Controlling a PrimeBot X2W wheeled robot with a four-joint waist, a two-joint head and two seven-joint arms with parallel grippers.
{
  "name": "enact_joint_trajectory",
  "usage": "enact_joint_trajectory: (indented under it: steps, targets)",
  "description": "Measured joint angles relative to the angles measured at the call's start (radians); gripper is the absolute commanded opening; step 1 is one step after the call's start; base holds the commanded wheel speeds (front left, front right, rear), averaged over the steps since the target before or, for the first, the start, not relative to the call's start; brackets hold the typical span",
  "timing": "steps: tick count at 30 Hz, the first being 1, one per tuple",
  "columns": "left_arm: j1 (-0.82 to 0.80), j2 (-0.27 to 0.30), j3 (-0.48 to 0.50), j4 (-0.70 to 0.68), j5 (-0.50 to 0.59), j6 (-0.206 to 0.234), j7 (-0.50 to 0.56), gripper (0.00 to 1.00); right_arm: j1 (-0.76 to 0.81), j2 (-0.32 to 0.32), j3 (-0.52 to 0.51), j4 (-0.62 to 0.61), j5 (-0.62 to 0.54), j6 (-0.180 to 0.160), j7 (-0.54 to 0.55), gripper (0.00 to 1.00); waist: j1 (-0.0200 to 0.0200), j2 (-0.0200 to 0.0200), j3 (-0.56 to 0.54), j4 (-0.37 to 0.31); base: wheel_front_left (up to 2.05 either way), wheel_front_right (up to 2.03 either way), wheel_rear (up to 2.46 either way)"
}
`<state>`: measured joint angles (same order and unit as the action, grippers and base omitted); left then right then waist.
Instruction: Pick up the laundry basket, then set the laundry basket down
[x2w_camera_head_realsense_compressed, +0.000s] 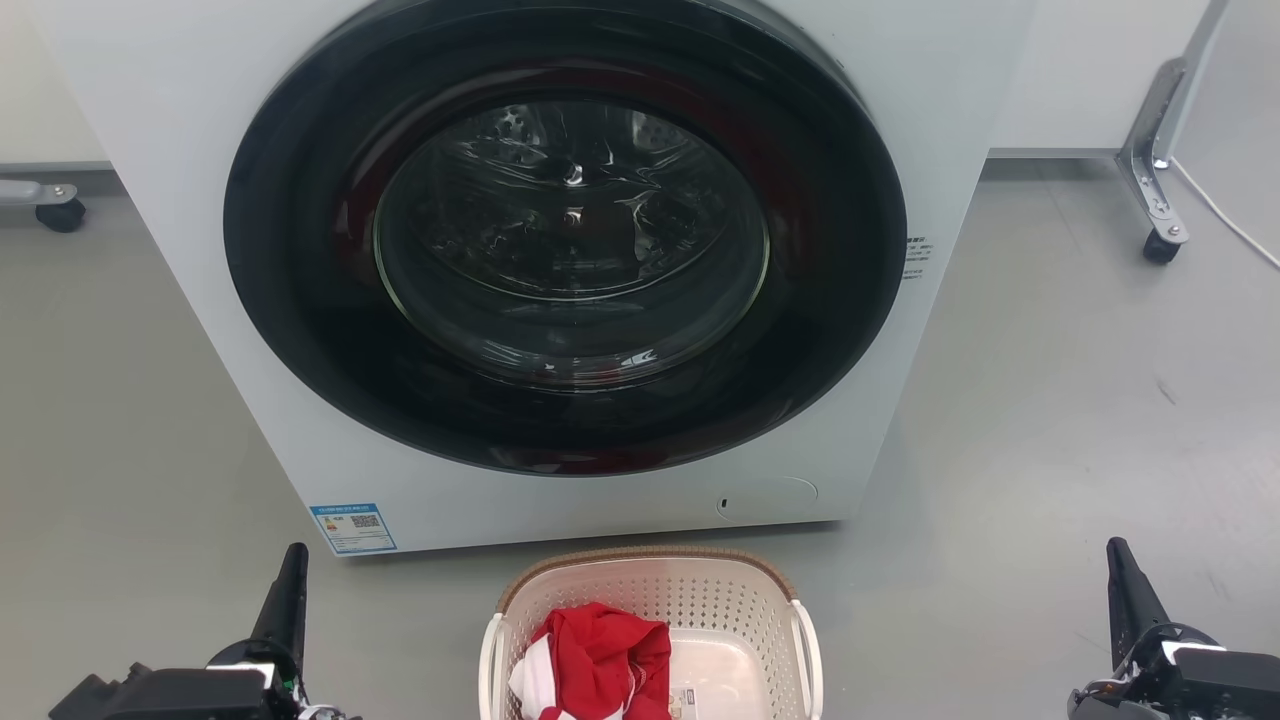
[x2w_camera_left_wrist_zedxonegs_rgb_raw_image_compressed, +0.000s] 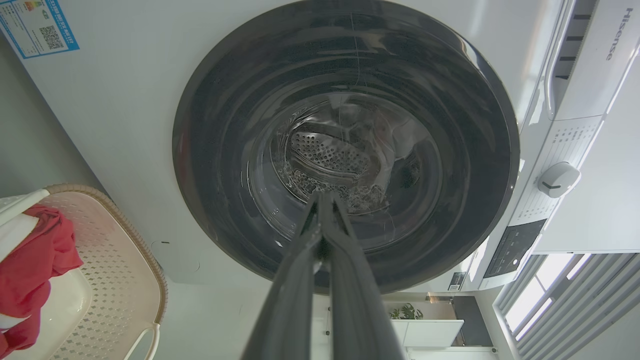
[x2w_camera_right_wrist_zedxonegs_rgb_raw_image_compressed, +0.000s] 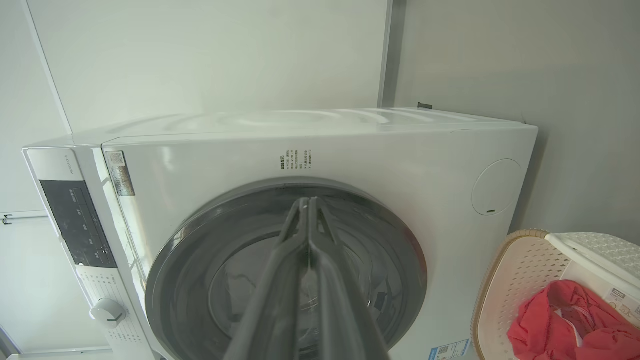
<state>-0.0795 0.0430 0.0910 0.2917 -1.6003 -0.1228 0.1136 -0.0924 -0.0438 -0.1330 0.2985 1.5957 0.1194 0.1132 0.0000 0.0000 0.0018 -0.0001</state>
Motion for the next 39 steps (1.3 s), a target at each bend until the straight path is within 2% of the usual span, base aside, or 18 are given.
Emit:
enact_joint_trajectory:
  steps: [39]
  targets:
    - [0.000,0.000,0.000,0.002,0.000,0.000,0.000,0.00,0.000,0.000,0.000,0.000,0.000,0.001,0.000,0.00,0.0000,0.0000,0.000,0.000,0.00,0.00,0.00]
